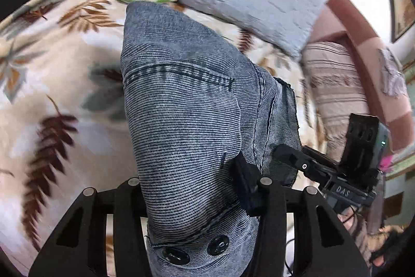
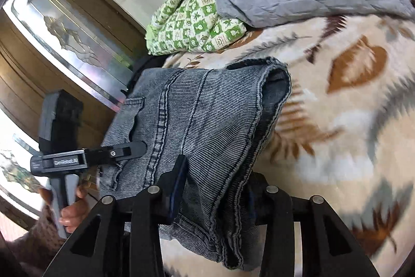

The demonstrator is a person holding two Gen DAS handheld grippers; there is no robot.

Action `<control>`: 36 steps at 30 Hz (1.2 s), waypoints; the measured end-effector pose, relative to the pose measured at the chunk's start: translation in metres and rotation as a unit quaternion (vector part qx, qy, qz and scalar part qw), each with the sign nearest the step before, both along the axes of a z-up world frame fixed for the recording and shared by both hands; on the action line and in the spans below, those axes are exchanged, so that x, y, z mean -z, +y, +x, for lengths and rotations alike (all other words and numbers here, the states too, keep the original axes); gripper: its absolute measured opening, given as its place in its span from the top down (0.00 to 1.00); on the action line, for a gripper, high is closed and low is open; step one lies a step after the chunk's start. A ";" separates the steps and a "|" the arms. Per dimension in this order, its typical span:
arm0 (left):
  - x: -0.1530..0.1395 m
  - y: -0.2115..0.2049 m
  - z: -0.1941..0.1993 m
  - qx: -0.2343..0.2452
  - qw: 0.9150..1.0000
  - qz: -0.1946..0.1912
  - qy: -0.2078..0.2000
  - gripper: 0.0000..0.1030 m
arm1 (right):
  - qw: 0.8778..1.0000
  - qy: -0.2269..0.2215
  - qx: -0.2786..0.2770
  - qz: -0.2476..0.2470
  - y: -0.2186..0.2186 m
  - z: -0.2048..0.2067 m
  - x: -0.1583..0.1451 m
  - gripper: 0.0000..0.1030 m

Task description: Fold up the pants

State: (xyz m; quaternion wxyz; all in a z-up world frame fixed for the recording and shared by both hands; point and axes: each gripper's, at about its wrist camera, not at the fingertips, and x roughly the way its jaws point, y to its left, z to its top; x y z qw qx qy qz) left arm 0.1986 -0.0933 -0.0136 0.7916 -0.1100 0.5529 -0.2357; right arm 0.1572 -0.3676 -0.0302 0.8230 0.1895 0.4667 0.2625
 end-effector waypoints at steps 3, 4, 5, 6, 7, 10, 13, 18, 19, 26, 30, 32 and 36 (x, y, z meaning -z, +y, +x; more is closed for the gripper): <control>0.021 0.005 0.021 -0.014 1.000 0.018 0.012 0.54 | 0.999 0.004 -0.002 -0.034 0.024 0.025 0.016 0.59; 0.032 0.007 0.027 -0.020 0.999 0.025 0.019 0.53 | 0.999 0.007 -0.001 -0.047 0.028 0.031 0.022 0.59; 0.041 0.008 0.032 -0.024 0.999 0.034 0.026 0.49 | 0.998 0.011 0.000 -0.068 0.033 0.037 0.031 0.58; 0.055 0.010 0.036 -0.030 0.998 0.051 0.036 0.43 | 0.994 0.016 -0.004 -0.104 0.041 0.046 0.042 0.57; 0.061 0.008 0.036 -0.034 0.997 0.057 0.039 0.38 | 0.989 0.015 -0.006 -0.146 0.046 0.048 0.051 0.54; 0.065 0.018 0.028 -0.059 0.996 0.072 0.011 0.16 | 0.983 -0.005 0.000 -0.183 0.040 0.040 0.053 0.28; 0.052 0.018 0.014 -0.071 0.992 0.100 -0.016 0.16 | 0.982 -0.003 0.034 -0.186 0.022 0.032 0.038 0.28; 0.024 0.013 -0.022 -0.079 0.976 0.178 -0.094 0.16 | 0.972 -0.005 0.069 -0.226 0.021 0.006 0.001 0.02; 0.020 0.012 -0.032 -0.076 0.974 0.186 -0.105 0.16 | 0.969 -0.012 0.074 -0.235 0.023 -0.006 -0.007 0.00; 0.008 0.020 -0.095 -0.107 0.957 0.225 -0.147 0.16 | 0.959 -0.036 0.085 -0.268 0.034 -0.081 -0.033 0.00; 0.010 0.032 -0.119 -0.120 0.962 0.206 -0.134 0.16 | 0.948 -0.056 0.103 -0.296 0.040 -0.112 -0.038 0.00; 0.010 0.034 -0.132 -0.120 0.959 0.217 -0.138 0.16 | 0.944 -0.065 0.107 -0.306 0.042 -0.127 -0.041 0.00; 0.009 0.035 -0.151 -0.120 0.957 0.225 -0.136 0.16 | 0.939 -0.078 0.100 -0.319 0.047 -0.151 -0.044 0.00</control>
